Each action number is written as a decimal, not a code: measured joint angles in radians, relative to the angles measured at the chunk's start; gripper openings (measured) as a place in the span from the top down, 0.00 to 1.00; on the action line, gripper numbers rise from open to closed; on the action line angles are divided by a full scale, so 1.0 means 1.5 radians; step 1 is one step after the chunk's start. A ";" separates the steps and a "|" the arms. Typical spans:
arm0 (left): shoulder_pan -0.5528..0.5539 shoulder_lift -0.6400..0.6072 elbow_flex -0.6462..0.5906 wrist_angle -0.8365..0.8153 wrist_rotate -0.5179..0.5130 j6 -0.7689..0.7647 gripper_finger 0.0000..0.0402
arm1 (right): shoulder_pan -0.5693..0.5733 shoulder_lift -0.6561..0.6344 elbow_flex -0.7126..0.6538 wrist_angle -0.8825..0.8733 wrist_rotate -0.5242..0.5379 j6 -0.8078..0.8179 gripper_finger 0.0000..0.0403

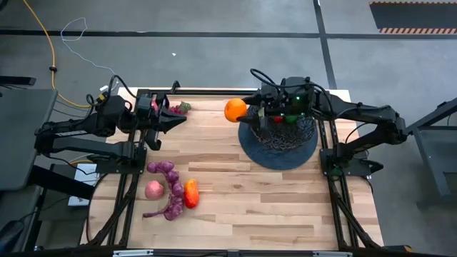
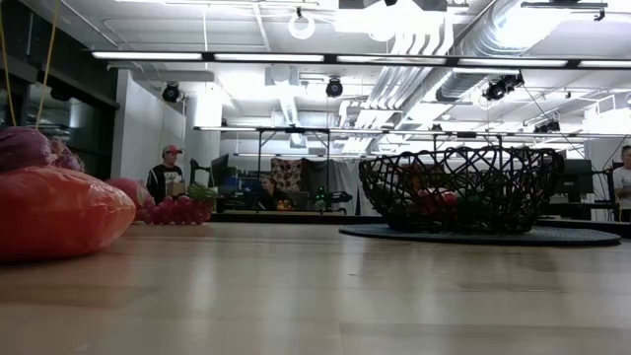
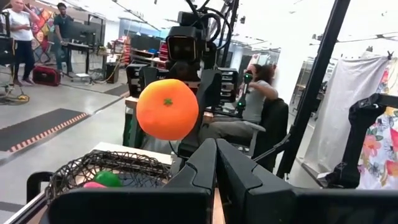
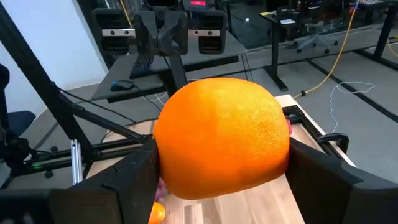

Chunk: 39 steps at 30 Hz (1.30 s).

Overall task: Build produce basket
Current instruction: Put the orange into the wire basket

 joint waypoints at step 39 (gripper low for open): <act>0.000 0.000 -0.001 -0.034 -0.047 0.029 1.00 | -0.225 0.007 -0.276 -0.567 0.289 -0.057 0.26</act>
